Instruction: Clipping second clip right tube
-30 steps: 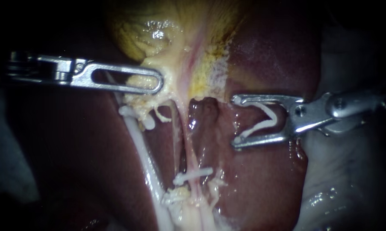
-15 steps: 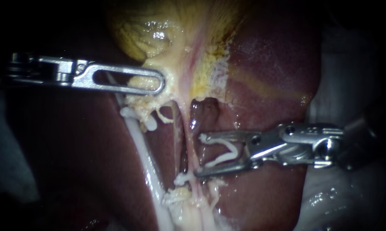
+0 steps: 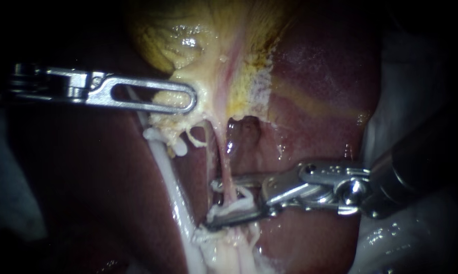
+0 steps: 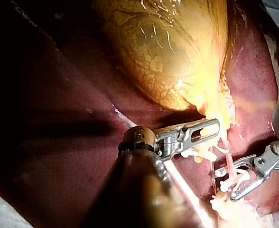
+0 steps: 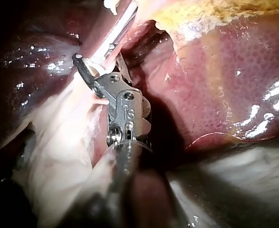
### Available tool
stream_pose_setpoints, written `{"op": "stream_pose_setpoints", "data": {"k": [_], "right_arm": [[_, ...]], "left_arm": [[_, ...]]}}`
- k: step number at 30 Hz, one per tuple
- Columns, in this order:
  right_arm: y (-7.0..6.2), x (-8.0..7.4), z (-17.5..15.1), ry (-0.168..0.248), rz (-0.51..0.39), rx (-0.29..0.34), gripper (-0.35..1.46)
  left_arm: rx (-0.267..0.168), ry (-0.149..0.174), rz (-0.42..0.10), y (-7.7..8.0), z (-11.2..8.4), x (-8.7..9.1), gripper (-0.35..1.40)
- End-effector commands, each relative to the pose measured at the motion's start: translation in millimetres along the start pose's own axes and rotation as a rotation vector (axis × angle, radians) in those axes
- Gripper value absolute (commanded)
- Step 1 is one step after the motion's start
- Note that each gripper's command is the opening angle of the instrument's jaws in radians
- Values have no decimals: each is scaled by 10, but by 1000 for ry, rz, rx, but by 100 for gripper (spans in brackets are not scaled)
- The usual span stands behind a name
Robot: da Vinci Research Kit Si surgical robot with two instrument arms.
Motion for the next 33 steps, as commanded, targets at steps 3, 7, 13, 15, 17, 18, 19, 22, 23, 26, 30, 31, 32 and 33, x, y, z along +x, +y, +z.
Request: {"op": "stream_pose_setpoints", "data": {"k": [3,7,13,15,17,18,19,22,23,26,30,31,32,33], "right_arm": [[0,1,-2,2,8,-3,27],[3,0,-5,1,8,-3,-4],[4,0,-8,2,14,-4,-35],[4,0,-8,4,38,-8,-35],[4,0,-9,1,50,-9,-35],[4,0,-9,-10,56,-13,-35],[4,-1,-9,-18,56,-16,-35],[4,-1,-11,-30,56,-19,-35],[4,-2,-11,-29,56,-22,-35],[3,-2,-11,-30,56,-19,-35],[3,-1,-11,-30,56,-19,-35],[3,-1,-11,-30,56,-19,-35],[3,-1,-11,-30,56,-19,-35],[3,-1,-12,-30,57,-19,-35]], "left_arm": [[0,0,0,0,0,0,-35],[0,0,0,0,0,0,-35],[0,0,0,0,0,0,-35],[0,0,0,0,1,0,-35],[0,0,0,0,1,0,-35],[-1,0,0,0,1,0,-35],[-1,-1,0,0,2,0,-35],[-1,-1,0,0,2,0,-35],[-1,-1,0,0,2,0,-35],[-1,-1,0,0,2,0,-35],[0,0,0,1,2,-1,-35],[0,0,0,1,2,-1,-35],[0,0,0,1,2,-1,-35],[0,0,0,1,2,-1,-35]]}}
